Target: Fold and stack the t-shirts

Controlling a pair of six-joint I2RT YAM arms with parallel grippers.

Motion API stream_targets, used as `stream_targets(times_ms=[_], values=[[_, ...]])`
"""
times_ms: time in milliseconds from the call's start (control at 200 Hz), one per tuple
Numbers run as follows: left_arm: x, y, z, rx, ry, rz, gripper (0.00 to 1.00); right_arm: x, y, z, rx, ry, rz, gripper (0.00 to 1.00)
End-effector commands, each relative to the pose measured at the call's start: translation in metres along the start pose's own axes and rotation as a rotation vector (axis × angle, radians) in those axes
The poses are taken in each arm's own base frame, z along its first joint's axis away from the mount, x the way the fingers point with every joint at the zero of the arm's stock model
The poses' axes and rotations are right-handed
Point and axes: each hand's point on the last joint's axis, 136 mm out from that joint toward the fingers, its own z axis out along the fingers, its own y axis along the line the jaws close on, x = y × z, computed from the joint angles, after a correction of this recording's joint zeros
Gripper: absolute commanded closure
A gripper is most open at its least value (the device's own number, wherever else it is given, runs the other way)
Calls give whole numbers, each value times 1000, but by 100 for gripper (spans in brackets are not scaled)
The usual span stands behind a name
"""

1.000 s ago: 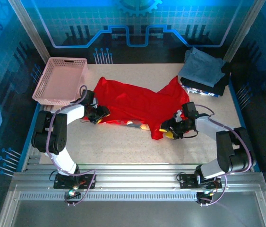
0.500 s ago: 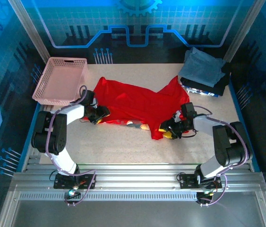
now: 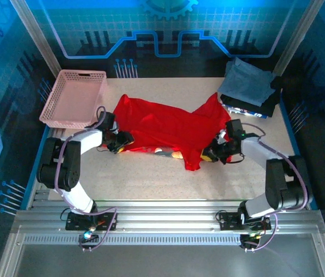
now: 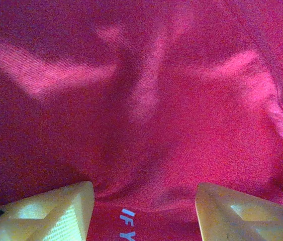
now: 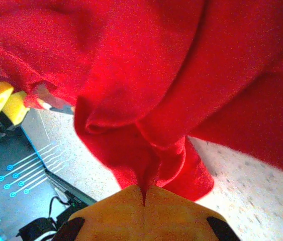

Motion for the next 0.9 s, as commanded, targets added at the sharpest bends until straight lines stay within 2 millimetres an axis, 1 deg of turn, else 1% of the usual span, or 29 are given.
stream_targets(times_ms=[0, 75, 150, 215, 225, 240, 320, 410, 460, 560, 615, 670, 700, 740, 775, 830, 895], values=[[13, 10, 0, -31, 22, 5, 43, 16, -16, -35, 78, 6, 29, 100], [15, 13, 2, -34, 27, -4, 43, 18, -24, -53, 97, -14, 40, 100], [18, 16, 4, -37, 34, -10, 43, 16, -31, -69, 129, -42, 53, 100], [19, 15, 4, -31, 38, -13, 43, 18, -46, -79, 192, -52, 71, 100], [20, 15, 4, -30, 39, -14, 43, 14, -43, -84, 196, -69, 66, 100], [20, 15, 3, -28, 40, -15, 43, 12, -44, -88, 207, -78, 68, 100], [24, 12, 0, -6, 46, -26, 43, 9, -61, -106, 299, -119, 90, 100], [31, 5, -7, 29, 51, -36, 42, 9, -79, -124, 388, -155, 109, 100], [33, -1, -15, 50, 46, -38, 40, 10, -84, -129, 395, -165, 123, 100], [35, -16, -37, 89, 23, -43, 38, 14, -91, -130, 384, -164, 148, 100], [29, -25, -56, 104, -18, -35, 36, 17, -97, -131, 413, -159, 159, 100], [20, -35, -76, 113, -69, -20, 33, 15, -98, -134, 422, -175, 161, 100], [15, -38, -87, 105, -98, -13, 31, 13, -100, -137, 432, -187, 167, 100], [6, -41, -101, 89, -135, -6, 26, 11, -103, -142, 451, -205, 181, 100], [-2, -42, -111, 73, -162, -6, 24, 9, -105, -146, 456, -222, 187, 100], [-13, -42, -119, 66, -171, -23, 24, 5, -107, -150, 449, -242, 198, 100], [-20, -38, -116, 42, -141, -50, 24, 1, -106, -150, 427, -248, 201, 100]])
